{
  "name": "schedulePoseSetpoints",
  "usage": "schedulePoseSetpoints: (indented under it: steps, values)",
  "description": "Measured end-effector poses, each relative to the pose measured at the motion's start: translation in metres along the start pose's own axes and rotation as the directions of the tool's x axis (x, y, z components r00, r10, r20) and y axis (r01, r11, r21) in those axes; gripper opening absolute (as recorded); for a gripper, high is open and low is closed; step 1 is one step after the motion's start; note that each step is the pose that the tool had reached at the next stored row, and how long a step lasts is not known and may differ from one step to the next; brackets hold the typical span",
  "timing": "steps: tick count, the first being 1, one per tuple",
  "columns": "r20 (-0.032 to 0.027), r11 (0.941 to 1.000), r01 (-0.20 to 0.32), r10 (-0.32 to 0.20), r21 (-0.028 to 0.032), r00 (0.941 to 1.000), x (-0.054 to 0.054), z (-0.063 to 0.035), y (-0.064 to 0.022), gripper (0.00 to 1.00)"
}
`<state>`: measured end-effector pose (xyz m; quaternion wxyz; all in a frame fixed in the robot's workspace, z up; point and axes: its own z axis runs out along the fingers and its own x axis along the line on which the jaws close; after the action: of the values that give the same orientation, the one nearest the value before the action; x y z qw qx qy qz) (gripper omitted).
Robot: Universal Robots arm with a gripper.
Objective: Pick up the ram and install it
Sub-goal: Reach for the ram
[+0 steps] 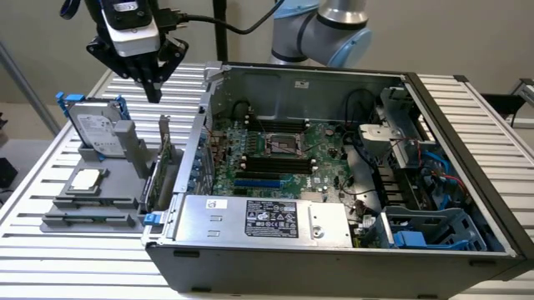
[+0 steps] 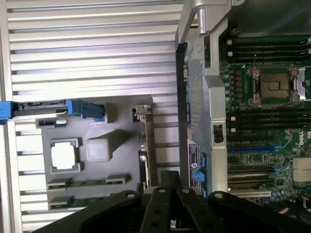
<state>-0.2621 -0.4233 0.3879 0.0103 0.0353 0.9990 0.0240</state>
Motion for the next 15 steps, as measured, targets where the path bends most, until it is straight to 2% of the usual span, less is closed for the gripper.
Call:
schedulePoseSetpoints:
  steps: [15]
  values:
    - [0.0001, 1.0000, 0.000, 0.000, 0.0004, 1.0000, 0.068, 0.0039, -0.0110, 0.11]
